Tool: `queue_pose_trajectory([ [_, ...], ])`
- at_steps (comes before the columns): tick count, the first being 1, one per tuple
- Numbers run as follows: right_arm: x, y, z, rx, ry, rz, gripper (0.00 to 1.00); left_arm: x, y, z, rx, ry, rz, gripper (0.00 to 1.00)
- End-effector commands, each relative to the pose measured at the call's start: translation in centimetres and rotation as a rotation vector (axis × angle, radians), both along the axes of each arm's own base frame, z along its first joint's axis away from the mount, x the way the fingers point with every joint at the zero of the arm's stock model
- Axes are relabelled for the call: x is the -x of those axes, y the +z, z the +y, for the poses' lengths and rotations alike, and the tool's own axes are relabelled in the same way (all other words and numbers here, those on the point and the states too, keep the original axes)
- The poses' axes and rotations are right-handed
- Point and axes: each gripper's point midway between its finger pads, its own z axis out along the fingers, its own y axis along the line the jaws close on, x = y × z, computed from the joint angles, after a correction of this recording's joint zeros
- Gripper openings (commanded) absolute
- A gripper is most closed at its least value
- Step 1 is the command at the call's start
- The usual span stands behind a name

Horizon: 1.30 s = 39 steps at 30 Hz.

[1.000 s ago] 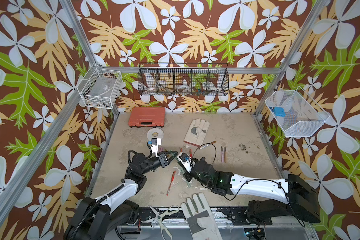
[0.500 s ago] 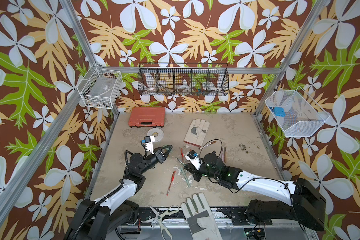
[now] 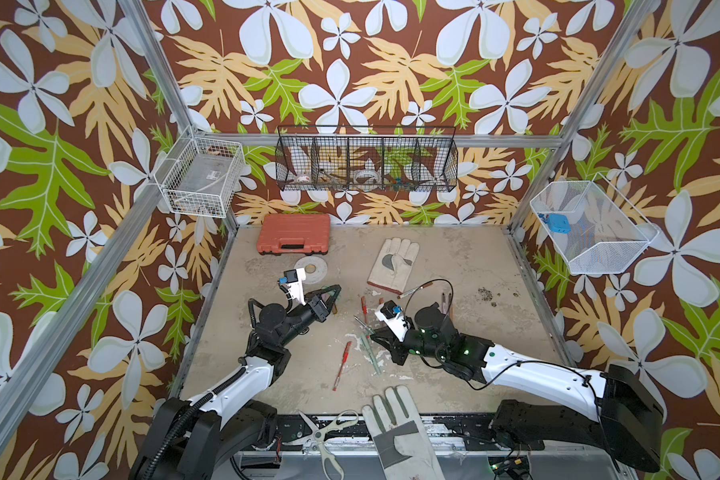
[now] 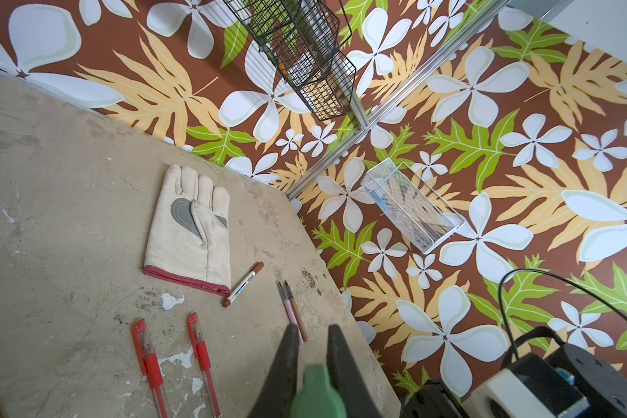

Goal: Open the pen caps
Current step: 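Pull the green pen down out of the cap with the right gripper, then lower the green cap beside the pink and tan caps and open the left gripper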

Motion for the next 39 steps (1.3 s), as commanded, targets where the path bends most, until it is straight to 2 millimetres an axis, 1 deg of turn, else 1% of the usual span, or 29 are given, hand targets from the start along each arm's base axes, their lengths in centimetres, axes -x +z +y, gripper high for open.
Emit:
queue_pose_trajectory([
  [1, -1.5, 1.0, -1.2, -0.013, -0.110, -0.051, 0.00, -0.9, -1.6, -0.1, -0.126, 0.061, 0.035, 0.00],
  [4, -2.7, 1.6, -2.9, -0.010, -0.220, -0.088, 0.00, -1.4, -2.6, -0.3, -0.221, 0.112, 0.064, 0.00],
  [7, -4.3, 1.6, -5.1, 0.011, -0.359, -0.109, 0.00, -2.2, -4.2, -0.1, -0.291, 0.158, 0.124, 0.00],
  [10, -6.3, 1.0, -7.7, 0.038, -0.497, -0.091, 0.00, -3.4, -6.8, 0.3, -0.378, 0.196, 0.222, 0.00],
  [12, -7.5, 0.3, -9.6, 0.051, -0.583, -0.058, 0.00, -4.1, -8.5, 0.2, -0.434, 0.199, 0.283, 0.00],
  [15, -8.6, -0.5, -11.8, 0.049, -0.673, -0.004, 0.00, -4.8, -10.7, 0.0, -0.495, 0.192, 0.345, 0.00],
  [17, -8.9, -0.7, -12.8, 0.042, -0.709, 0.010, 0.00, -5.0, -11.6, -0.2, -0.518, 0.183, 0.372, 0.00],
  [20, -9.1, -0.5, -13.8, 0.028, -0.742, 0.011, 0.00, -5.4, -13.3, -0.7, -0.560, 0.161, 0.415, 0.00],
  [24, -9.1, -0.3, -14.3, 0.027, -0.762, 0.007, 0.00, -5.7, -15.8, -1.2, -0.610, 0.127, 0.483, 0.00],
  [29, -9.3, -0.8, -15.1, 0.034, -0.798, 0.025, 0.00, -6.0, -17.7, -0.9, -0.660, 0.128, 0.532, 0.00],
  [36, -10.2, -2.3, -17.7, -0.005, -0.863, 0.111, 0.00, -6.3, -20.2, -0.5, -0.731, 0.132, 0.588, 0.01],
  [39, -10.4, -2.6, -18.1, -0.026, -0.864, 0.139, 0.00, -6.4, -20.9, -0.5, -0.750, 0.127, 0.606, 0.01],
])
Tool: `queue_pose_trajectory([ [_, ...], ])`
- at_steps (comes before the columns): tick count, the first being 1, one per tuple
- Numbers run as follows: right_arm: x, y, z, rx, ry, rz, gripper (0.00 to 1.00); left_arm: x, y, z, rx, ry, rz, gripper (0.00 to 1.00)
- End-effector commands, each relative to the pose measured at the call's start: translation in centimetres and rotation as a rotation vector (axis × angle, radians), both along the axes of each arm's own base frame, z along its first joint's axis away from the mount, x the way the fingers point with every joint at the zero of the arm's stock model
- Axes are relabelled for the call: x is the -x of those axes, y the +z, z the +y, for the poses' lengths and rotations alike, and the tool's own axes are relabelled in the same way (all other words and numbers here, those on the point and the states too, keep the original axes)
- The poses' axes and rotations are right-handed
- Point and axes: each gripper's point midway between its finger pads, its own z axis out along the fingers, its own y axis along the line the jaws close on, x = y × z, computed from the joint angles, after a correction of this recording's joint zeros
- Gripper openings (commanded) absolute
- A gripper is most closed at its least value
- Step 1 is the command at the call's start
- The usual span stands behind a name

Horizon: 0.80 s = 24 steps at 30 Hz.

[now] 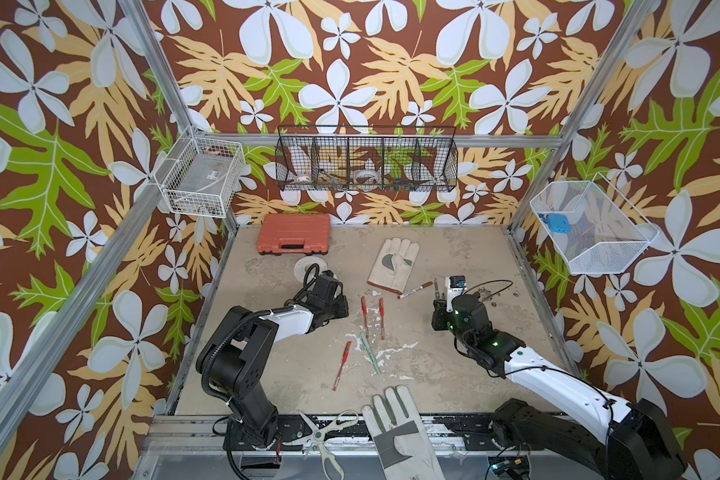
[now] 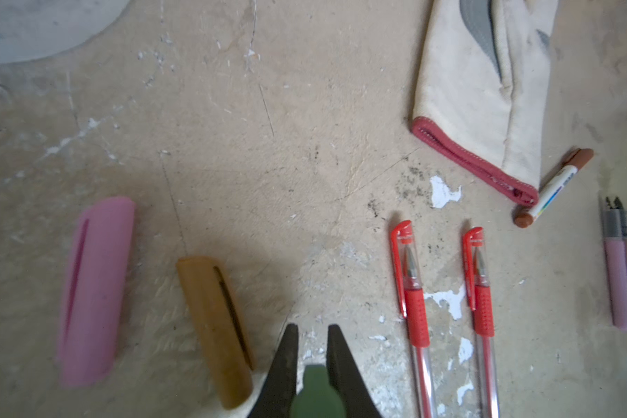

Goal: Open the pen caps
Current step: 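Lower the green cap beside the pink and tan caps and open the left gripper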

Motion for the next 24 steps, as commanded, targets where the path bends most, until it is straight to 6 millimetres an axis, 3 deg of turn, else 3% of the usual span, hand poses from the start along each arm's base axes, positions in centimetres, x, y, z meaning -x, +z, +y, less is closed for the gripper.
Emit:
queue_pose_trajectory([
  [1, 0.0, 0.1, 0.5, -0.051, 0.023, 0.011, 0.00, 0.1, -0.7, 0.4, -0.043, -0.003, 0.019, 0.01],
  [16, 0.1, 0.5, -0.1, -0.046, 0.003, -0.002, 0.00, 0.0, -1.6, 1.1, -0.093, 0.012, 0.049, 0.10],
  [24, -0.1, 0.3, -0.8, -0.051, -0.016, -0.001, 0.00, -0.2, -3.2, 2.1, -0.168, 0.037, 0.085, 0.17],
])
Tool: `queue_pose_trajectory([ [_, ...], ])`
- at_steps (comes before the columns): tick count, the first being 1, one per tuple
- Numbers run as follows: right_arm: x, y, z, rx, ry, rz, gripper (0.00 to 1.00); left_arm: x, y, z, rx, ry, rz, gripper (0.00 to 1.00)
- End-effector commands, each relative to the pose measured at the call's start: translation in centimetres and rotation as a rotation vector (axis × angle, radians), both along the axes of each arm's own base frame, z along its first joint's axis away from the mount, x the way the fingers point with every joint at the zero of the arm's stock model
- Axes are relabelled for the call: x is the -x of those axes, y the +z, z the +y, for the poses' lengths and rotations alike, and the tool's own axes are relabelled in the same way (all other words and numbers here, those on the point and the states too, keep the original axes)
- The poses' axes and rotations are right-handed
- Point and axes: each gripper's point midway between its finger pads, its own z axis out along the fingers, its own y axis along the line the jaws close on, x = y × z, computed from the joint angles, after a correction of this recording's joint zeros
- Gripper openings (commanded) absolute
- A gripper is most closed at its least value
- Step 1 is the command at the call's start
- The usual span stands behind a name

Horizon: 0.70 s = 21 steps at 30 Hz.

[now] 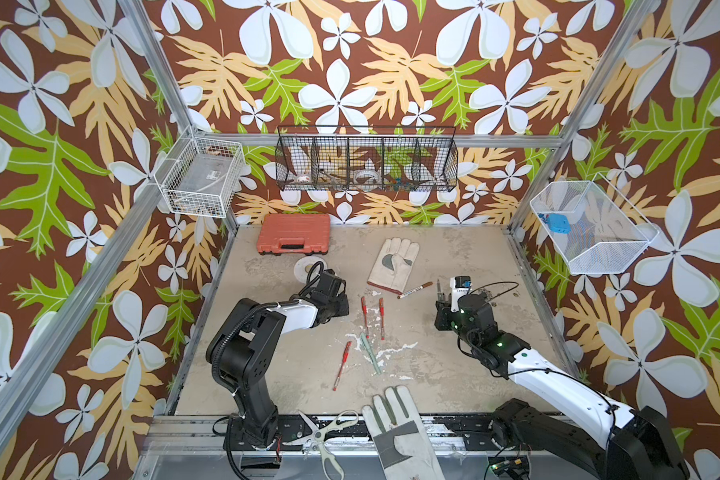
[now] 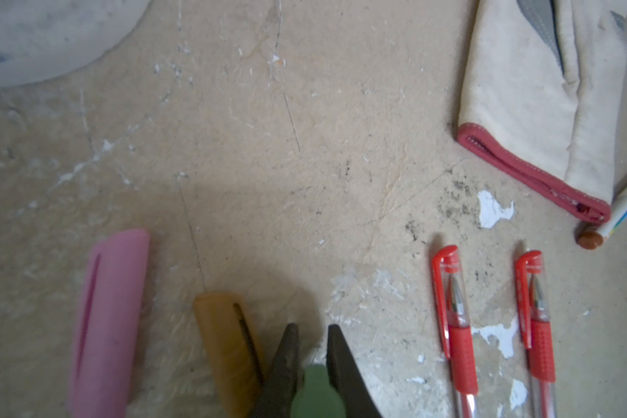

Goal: Open the pen caps
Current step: 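Lower the green cap beside the pink and tan caps and open the left gripper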

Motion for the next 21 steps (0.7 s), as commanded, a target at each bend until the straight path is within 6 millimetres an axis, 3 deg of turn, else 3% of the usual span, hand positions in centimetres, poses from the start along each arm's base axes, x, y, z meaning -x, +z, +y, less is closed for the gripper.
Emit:
queue_pose_trajectory([
  [1, -0.2, 0.2, -0.2, -0.008, -0.010, -0.009, 0.00, 1.2, -2.0, 1.4, -0.085, 0.016, 0.079, 0.18],
  [5, -0.1, 0.4, 0.0, -0.016, 0.000, -0.011, 0.00, 1.1, -1.8, 1.9, -0.104, 0.034, 0.068, 0.27],
  [12, 0.0, 1.2, -0.4, -0.019, -0.014, -0.037, 0.00, 1.0, -1.0, 2.1, -0.103, 0.043, 0.047, 0.32],
  [21, -0.4, 0.3, -2.1, 0.046, -0.096, -0.026, 0.00, 1.4, 3.4, 1.0, -0.011, 0.009, -0.092, 0.39],
])
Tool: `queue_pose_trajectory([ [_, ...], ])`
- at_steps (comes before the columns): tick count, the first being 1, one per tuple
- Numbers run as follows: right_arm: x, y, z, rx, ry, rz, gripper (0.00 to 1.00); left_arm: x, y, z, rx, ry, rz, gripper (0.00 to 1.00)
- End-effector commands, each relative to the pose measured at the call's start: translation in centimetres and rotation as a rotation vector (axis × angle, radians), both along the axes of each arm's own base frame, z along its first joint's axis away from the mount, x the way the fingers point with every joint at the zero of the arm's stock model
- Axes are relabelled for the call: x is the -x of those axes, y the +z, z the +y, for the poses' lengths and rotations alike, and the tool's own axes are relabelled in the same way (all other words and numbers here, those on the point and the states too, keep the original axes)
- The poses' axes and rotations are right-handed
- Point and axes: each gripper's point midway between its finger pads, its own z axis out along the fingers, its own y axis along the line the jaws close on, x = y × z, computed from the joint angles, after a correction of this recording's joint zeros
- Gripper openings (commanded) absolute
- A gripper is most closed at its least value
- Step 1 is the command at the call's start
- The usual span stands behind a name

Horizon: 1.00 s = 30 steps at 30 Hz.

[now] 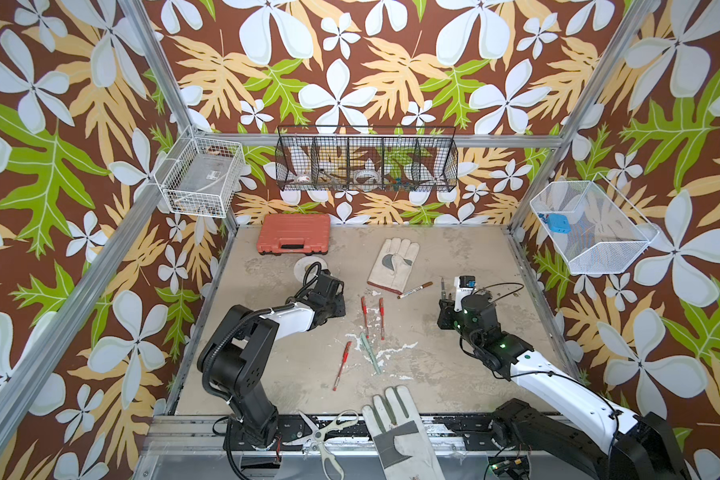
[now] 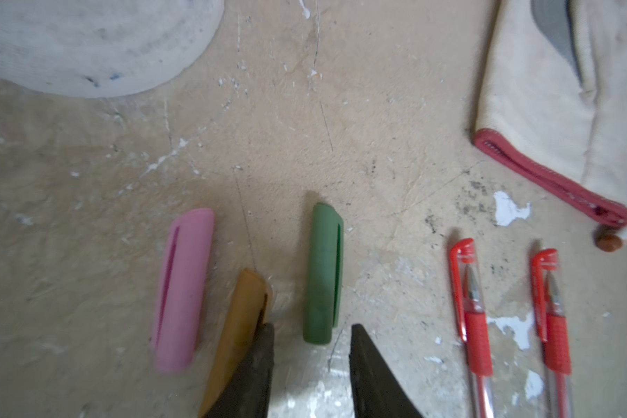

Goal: Open the pen caps
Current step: 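Lower the green cap beside the pink and tan caps and open the left gripper, then lower the uncapped green pen beside the tan pen and open the right gripper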

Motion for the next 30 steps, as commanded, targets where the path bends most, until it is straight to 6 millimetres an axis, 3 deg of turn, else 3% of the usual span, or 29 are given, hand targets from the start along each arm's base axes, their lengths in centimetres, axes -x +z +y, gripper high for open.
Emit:
queue_pose_trajectory([
  [1, -0.4, -0.3, -1.4, 0.043, -0.071, -0.004, 0.00, 0.0, 1.9, -0.8, 0.041, -0.031, -0.072, 0.39],
  [10, -2.2, -4.8, -6.7, 0.023, -0.220, 0.127, 0.00, 2.4, 8.8, -5.2, 0.271, -0.257, -0.319, 0.39],
  [14, -2.7, -6.3, -8.4, 0.048, -0.272, 0.169, 0.00, 3.7, 10.9, -6.4, 0.354, -0.327, -0.388, 0.40],
  [19, -3.4, -7.8, -9.6, 0.102, -0.316, 0.235, 0.01, 4.4, 11.5, -7.3, 0.393, -0.377, -0.396, 0.40],
  [30, -4.3, -12.0, -9.3, 0.125, -0.289, 0.383, 0.11, 4.8, 12.1, -7.8, 0.409, -0.403, -0.408, 0.41],
])
